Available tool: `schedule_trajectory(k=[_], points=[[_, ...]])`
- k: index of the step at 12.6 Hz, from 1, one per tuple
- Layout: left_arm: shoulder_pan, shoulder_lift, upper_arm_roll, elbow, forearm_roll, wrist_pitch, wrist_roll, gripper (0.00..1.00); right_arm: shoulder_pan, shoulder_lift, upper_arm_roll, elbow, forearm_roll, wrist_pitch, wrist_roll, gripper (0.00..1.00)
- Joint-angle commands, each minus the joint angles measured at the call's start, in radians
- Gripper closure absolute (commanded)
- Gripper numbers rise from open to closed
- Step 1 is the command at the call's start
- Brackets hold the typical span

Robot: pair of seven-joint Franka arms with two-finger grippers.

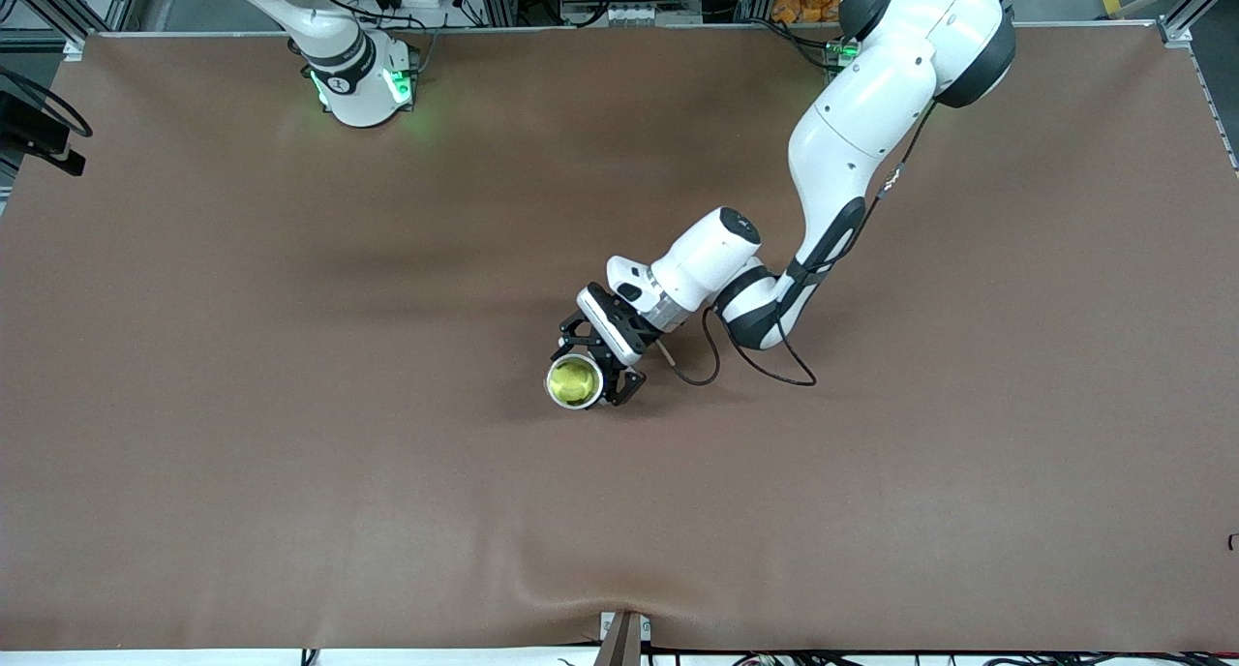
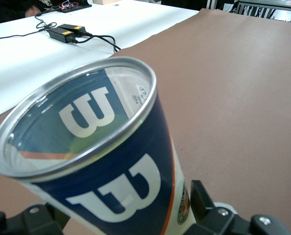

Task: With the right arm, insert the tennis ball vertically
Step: 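Lower the can upright onto the table with the left gripper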

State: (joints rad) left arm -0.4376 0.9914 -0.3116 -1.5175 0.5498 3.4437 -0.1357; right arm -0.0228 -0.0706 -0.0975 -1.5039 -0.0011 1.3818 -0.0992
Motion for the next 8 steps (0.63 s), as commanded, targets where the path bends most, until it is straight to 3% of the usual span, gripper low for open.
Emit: schedule_trajectory(k=[1,8], points=[[0.007,-0.027,-0.004,-0.026,0.021,-0.009,-0.015,0.00,-0.011,0.003,0.008,0.008,-0.014,-0.007,-0.010,0.00],[-0.006,-0.027,-0.006,-0.023,0.021,-0.009,-0.015,0.00,-0.012,0.003,0.007,0.008,-0.017,-0.009,-0.010,0.00]])
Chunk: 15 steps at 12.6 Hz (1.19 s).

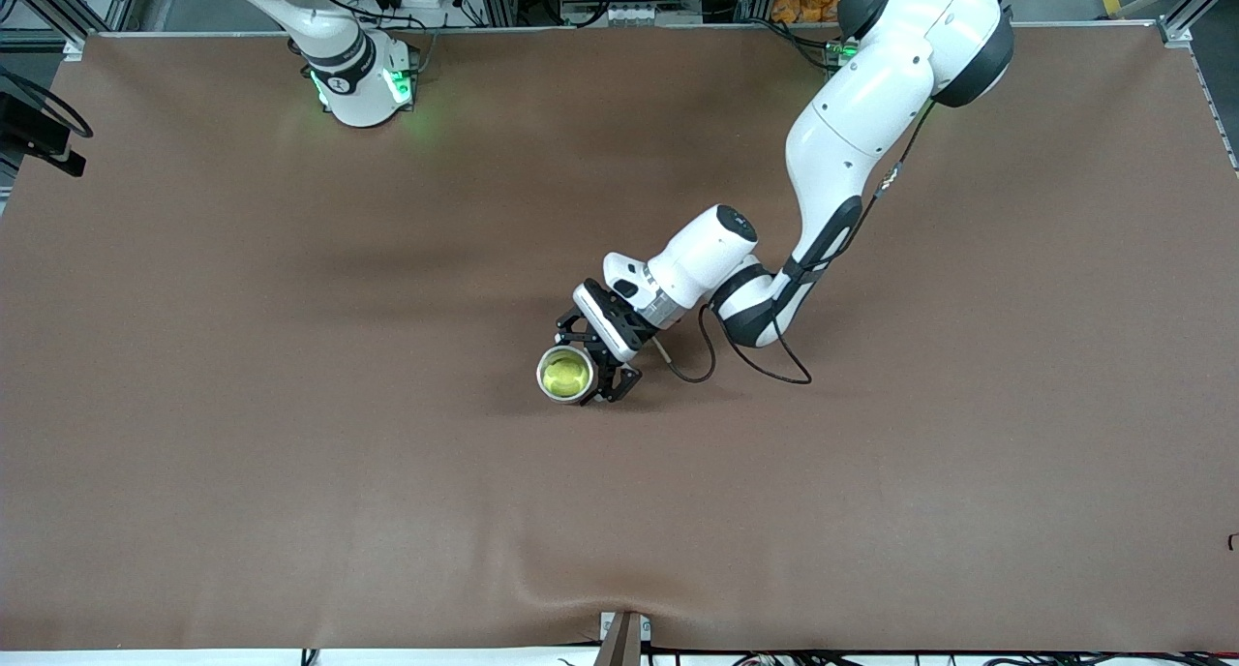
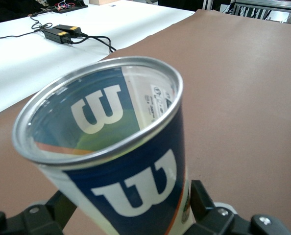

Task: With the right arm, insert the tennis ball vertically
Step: 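Lower the can upright onto the table with the left gripper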

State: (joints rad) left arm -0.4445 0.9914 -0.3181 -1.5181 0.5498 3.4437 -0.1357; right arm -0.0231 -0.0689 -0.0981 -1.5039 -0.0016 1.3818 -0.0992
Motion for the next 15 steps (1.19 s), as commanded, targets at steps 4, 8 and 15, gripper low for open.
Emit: schedule_trajectory(k=[4,8,15], points=[[0.001,-0.027,-0.012,-0.025,0.021,-0.009,-0.015,0.00,-0.012,0.001,0.008,0.008,-0.015,-0.010,-0.010,0.00],[0.000,-0.027,-0.012,-0.030,0.022,-0.009,-0.010,0.00,-0.012,0.001,0.009,0.007,-0.015,-0.012,-0.010,0.00],[0.001,-0.043,-0.015,-0.069,0.022,-0.006,-0.005,0.00,-0.009,0.003,0.011,0.008,-0.012,-0.018,-0.019,0.00]])
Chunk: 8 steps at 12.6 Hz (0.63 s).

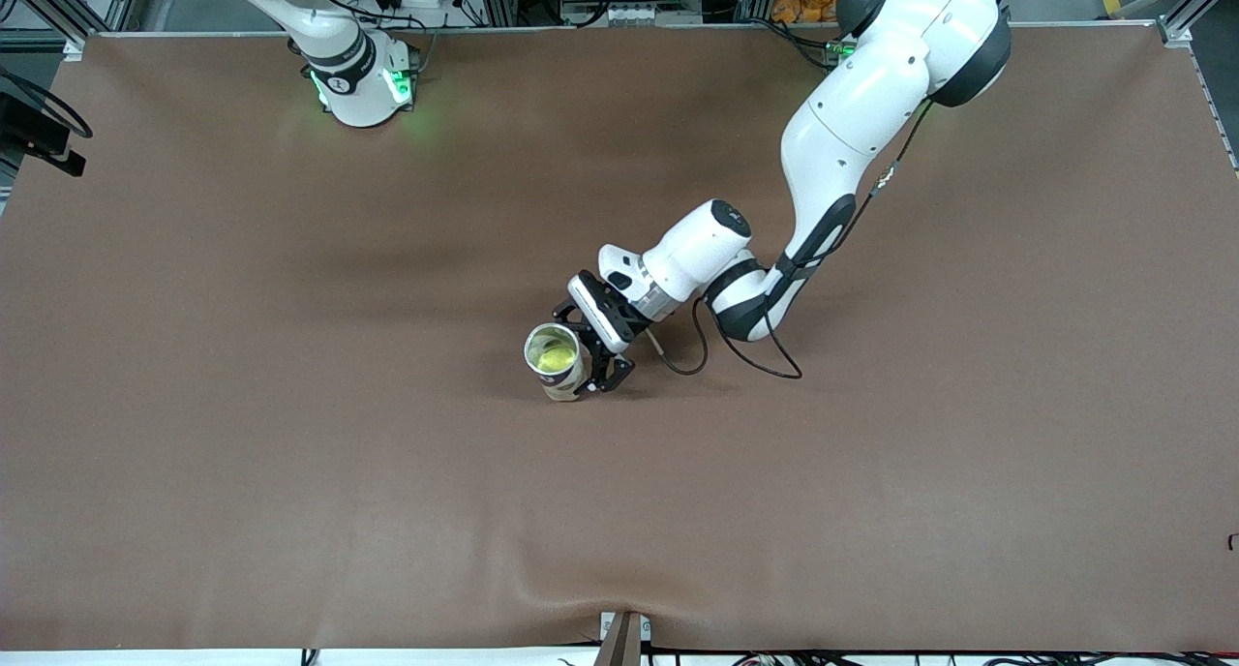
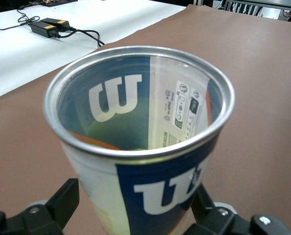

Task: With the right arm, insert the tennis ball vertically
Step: 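Lower the can upright onto the table with the left gripper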

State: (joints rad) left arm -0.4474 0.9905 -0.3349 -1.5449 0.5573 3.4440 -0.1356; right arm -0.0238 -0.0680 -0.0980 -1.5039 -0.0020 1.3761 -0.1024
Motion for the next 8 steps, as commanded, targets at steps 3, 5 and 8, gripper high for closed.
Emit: schedule_trajectory(k=[3,5,8], points=[[0.004,-0.050,-0.004,-0.063,0.015,-0.003,-0.004,0.00,-0.007,0.002,0.011,0.008,-0.012,-0.012,-0.016,0.00],[0.007,-0.071,-0.006,-0.096,0.036,0.000,-0.005,0.00,-0.007,0.002,0.011,0.008,-0.012,-0.012,-0.016,0.00],[0.016,-0.102,-0.009,-0.144,0.038,0.000,-0.004,0.00,-0.005,0.002,0.012,0.007,-0.012,-0.012,-0.014,0.00]])
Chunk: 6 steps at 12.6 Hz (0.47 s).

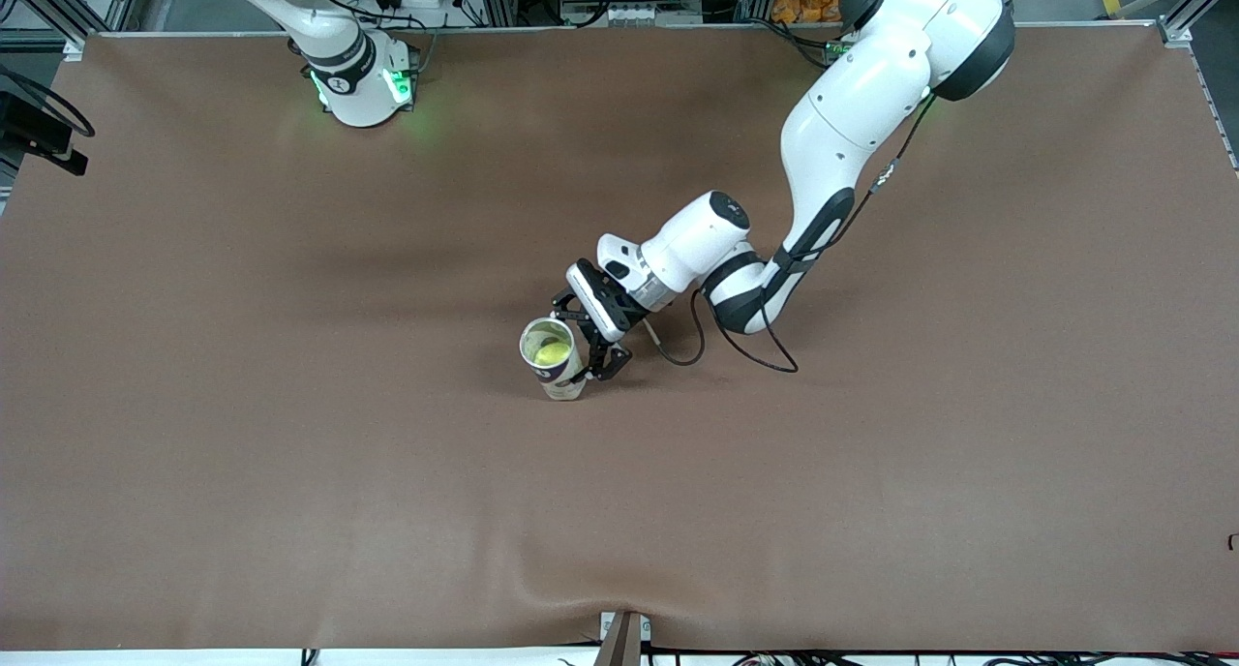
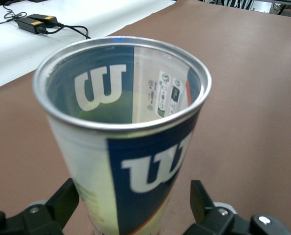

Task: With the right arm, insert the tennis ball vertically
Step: 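Lower the can upright onto the table with the left gripper, then open the left gripper and release the standing can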

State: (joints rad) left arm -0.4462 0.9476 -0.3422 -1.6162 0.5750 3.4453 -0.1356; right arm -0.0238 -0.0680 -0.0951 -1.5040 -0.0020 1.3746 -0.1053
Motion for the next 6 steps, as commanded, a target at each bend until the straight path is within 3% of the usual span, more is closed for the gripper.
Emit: schedule_trajectory(k=[1,6], points=[[0.020,-0.059,-0.001,-0.076,0.032,-0.002,-0.004,0.00,-0.005,0.002,0.008,0.007,-0.012,-0.011,-0.010,0.00],[0.069,-0.059,-0.001,-0.094,0.109,-0.002,-0.002,0.00,-0.004,0.004,0.009,0.007,-0.012,-0.011,-0.008,0.00]])
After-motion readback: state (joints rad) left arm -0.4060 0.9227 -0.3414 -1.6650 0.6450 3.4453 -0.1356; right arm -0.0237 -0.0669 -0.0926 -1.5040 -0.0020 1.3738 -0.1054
